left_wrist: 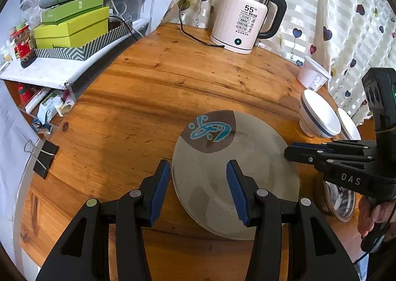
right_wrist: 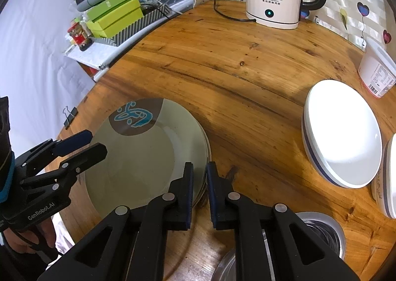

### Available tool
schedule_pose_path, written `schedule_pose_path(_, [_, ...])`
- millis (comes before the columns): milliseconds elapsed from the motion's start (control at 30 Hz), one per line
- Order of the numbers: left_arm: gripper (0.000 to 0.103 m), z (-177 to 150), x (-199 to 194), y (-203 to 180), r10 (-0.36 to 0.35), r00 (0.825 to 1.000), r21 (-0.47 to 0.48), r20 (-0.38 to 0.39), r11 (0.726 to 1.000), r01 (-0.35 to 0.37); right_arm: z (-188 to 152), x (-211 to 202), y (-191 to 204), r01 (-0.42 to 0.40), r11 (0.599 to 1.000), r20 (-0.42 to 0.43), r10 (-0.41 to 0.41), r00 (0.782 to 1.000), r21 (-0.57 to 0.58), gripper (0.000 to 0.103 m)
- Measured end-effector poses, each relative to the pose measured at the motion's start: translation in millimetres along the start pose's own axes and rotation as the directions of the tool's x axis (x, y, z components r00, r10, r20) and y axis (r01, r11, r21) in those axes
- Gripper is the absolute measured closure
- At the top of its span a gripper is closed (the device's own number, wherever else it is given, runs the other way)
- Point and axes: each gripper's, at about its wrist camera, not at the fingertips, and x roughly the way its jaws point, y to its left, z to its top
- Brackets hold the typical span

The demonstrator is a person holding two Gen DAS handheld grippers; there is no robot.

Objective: Organize plates and bowls
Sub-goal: 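Open the left tool off the plate stack and withdraw it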

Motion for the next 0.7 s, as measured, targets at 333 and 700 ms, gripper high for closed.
schedule_pose_path(333, [0.055, -3, -15, -4, 0.033, 0.999, 0.019, 0.042, 0.999, -0.034, -7, -30, 8, 0.061, 0.998, 0.084, -0.06, 0.995, -0.017, 0.078])
schedule_pose_path(700, [0.055, -16, -34, -19, 0.026, 0.997, 0.056, 0.069, 0.998, -0.03, -33, -60, 32, 0.081, 0.996, 0.172, -0.074, 0.982, -0.034, 0.066])
